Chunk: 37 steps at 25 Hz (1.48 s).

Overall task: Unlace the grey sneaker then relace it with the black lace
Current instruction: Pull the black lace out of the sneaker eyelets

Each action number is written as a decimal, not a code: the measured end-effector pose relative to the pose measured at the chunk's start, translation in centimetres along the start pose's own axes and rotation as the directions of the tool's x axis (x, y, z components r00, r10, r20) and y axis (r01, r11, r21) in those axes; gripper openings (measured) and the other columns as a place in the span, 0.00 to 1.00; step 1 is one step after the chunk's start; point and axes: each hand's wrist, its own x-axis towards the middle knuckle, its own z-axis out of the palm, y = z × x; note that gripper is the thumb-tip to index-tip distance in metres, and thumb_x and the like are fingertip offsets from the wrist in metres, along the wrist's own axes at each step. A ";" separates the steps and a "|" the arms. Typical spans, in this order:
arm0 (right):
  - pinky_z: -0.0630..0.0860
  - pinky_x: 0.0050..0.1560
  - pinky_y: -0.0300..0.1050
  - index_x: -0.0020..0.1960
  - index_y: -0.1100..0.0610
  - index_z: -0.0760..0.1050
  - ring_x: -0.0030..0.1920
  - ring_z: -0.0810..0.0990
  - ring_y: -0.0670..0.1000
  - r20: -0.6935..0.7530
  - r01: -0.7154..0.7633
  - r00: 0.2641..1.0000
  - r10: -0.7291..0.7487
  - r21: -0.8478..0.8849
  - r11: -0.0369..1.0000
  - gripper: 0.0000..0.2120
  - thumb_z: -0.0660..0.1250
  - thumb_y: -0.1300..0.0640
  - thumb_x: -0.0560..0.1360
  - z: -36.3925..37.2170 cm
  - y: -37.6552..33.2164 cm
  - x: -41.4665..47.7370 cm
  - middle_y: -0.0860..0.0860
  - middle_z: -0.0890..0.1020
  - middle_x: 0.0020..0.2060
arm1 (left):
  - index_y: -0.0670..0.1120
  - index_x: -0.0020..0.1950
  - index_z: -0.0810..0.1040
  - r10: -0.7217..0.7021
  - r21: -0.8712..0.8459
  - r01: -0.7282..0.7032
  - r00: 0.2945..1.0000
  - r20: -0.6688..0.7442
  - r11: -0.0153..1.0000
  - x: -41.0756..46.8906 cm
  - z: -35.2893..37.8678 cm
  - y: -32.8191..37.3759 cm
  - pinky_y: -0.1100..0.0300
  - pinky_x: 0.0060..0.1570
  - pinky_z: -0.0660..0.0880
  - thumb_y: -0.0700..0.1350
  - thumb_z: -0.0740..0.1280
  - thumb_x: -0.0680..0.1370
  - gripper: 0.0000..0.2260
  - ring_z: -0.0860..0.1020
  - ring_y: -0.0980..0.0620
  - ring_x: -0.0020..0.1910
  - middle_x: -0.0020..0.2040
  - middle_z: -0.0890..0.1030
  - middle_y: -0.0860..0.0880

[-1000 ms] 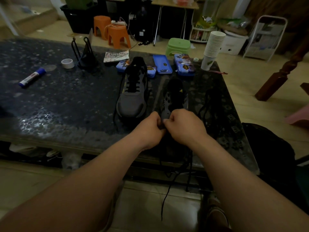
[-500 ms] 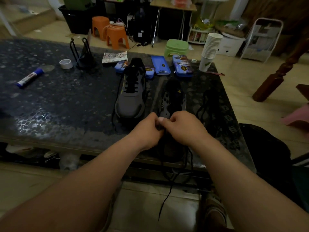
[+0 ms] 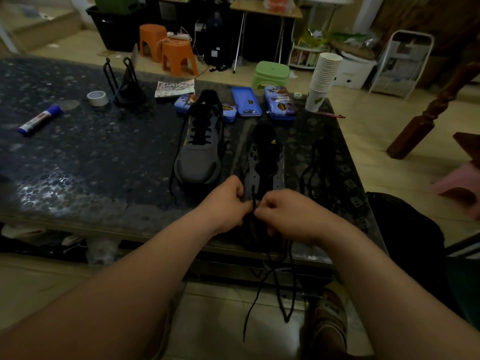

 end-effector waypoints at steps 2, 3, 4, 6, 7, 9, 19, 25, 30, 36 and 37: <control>0.77 0.35 0.46 0.45 0.53 0.78 0.36 0.81 0.49 -0.221 -0.046 0.974 0.043 -0.007 0.999 0.17 0.63 0.41 0.81 0.7 -1.0 1.3 0.50 0.84 0.36 | 0.45 0.52 0.69 0.003 -0.006 -0.002 1.000 0.027 1.000 -0.4 -0.4 0.3 0.61 0.26 0.71 0.45 0.69 0.81 0.10 0.76 0.50 0.33 0.39 0.77 0.45; 0.76 0.36 0.47 0.44 0.52 0.77 0.37 0.81 0.51 -0.299 -0.062 0.954 0.035 -0.080 0.995 0.18 0.62 0.39 0.81 1.1 -1.2 1.7 0.49 0.82 0.36 | 0.43 0.54 0.69 0.004 -0.010 -0.003 0.999 0.041 1.000 -0.5 -0.5 0.5 0.61 0.27 0.72 0.45 0.68 0.81 0.09 0.76 0.49 0.34 0.40 0.77 0.44; 0.75 0.36 0.48 0.43 0.52 0.77 0.38 0.80 0.52 -0.346 -0.069 0.938 0.008 -0.163 0.984 0.18 0.62 0.40 0.82 1.5 -1.4 2.1 0.49 0.80 0.36 | 0.41 0.56 0.69 0.006 -0.008 -0.005 0.999 0.052 1.000 -0.7 -0.6 0.6 0.58 0.29 0.73 0.44 0.68 0.81 0.10 0.77 0.49 0.34 0.39 0.78 0.44; 0.74 0.37 0.49 0.41 0.52 0.75 0.39 0.79 0.53 -0.380 -0.040 0.924 -0.054 -0.236 0.971 0.15 0.62 0.45 0.81 1.9 -1.6 2.7 0.49 0.78 0.35 | 0.41 0.56 0.69 0.009 0.006 -0.009 0.998 0.058 1.000 -0.7 -0.7 0.6 0.53 0.33 0.73 0.42 0.67 0.81 0.09 0.76 0.48 0.34 0.39 0.77 0.43; 0.75 0.37 0.49 0.39 0.52 0.74 0.38 0.79 0.53 -0.353 0.001 0.933 -0.071 -0.196 0.981 0.13 0.63 0.47 0.80 1.8 -1.7 2.8 0.48 0.78 0.34 | 0.41 0.55 0.69 0.007 0.016 -0.008 0.998 0.062 1.000 -0.7 -0.7 0.5 0.54 0.32 0.73 0.41 0.67 0.81 0.08 0.76 0.48 0.33 0.39 0.77 0.43; 0.73 0.34 0.49 0.36 0.54 0.74 0.32 0.77 0.50 -0.177 0.117 0.978 -0.108 0.043 0.992 0.13 0.67 0.51 0.78 0.8 -1.7 2.3 0.48 0.78 0.30 | 0.44 0.52 0.69 0.018 0.050 -0.022 0.997 0.072 0.998 -0.6 -1.0 0.4 0.56 0.29 0.71 0.38 0.67 0.79 0.07 0.74 0.48 0.33 0.39 0.77 0.43; 0.78 0.40 0.45 0.46 0.57 0.81 0.34 0.80 0.49 0.326 0.005 0.945 -0.008 0.011 1.000 0.17 0.67 0.44 0.82 -1.8 1.2 -3.3 0.50 0.83 0.33 | 0.46 0.52 0.71 -0.037 0.002 0.037 0.999 -0.004 0.999 -1.3 -0.9 0.8 0.53 0.34 0.80 0.50 0.64 0.85 0.08 0.81 0.49 0.31 0.36 0.81 0.44; 0.78 0.48 0.49 0.52 0.50 0.75 0.45 0.79 0.47 -0.341 -0.038 0.939 0.046 0.029 0.999 0.07 0.72 0.50 0.78 -0.9 3.5 -0.2 0.45 0.80 0.44 | 0.56 0.54 0.68 0.352 0.366 -0.293 0.930 -0.104 0.883 -2.4 0.1 1.0 0.50 0.47 0.78 0.48 0.71 0.79 0.12 0.77 0.51 0.46 0.51 0.71 0.53; 0.75 0.39 0.37 0.49 0.52 0.84 0.37 0.80 0.39 -0.002 0.085 0.996 -0.086 0.235 0.968 0.04 0.70 0.55 0.81 -1.3 3.6 -1.4 0.48 0.84 0.39 | 0.59 0.54 0.70 0.404 0.394 -0.335 0.909 -0.105 0.856 -1.8 0.1 0.9 0.46 0.47 0.79 0.47 0.70 0.79 0.11 0.75 0.51 0.40 0.49 0.67 0.54; 0.78 0.47 0.44 0.54 0.47 0.77 0.44 0.80 0.45 -0.333 0.119 0.937 -0.110 0.007 0.993 0.08 0.74 0.52 0.77 -1.5 4.7 1.1 0.45 0.81 0.43 | 0.59 0.54 0.73 0.418 0.447 -0.351 0.907 -0.058 0.823 -1.2 -0.1 0.7 0.47 0.48 0.79 0.49 0.70 0.79 0.09 0.74 0.52 0.43 0.50 0.65 0.53; 0.78 0.46 0.46 0.53 0.47 0.77 0.44 0.79 0.45 -0.344 0.148 0.926 -0.152 -0.040 0.988 0.09 0.75 0.52 0.76 -1.1 4.6 1.5 0.45 0.80 0.43 | 0.59 0.54 0.72 0.414 0.456 -0.346 0.909 -0.054 0.820 -1.2 -0.1 0.8 0.47 0.48 0.79 0.49 0.70 0.79 0.09 0.74 0.51 0.43 0.50 0.65 0.53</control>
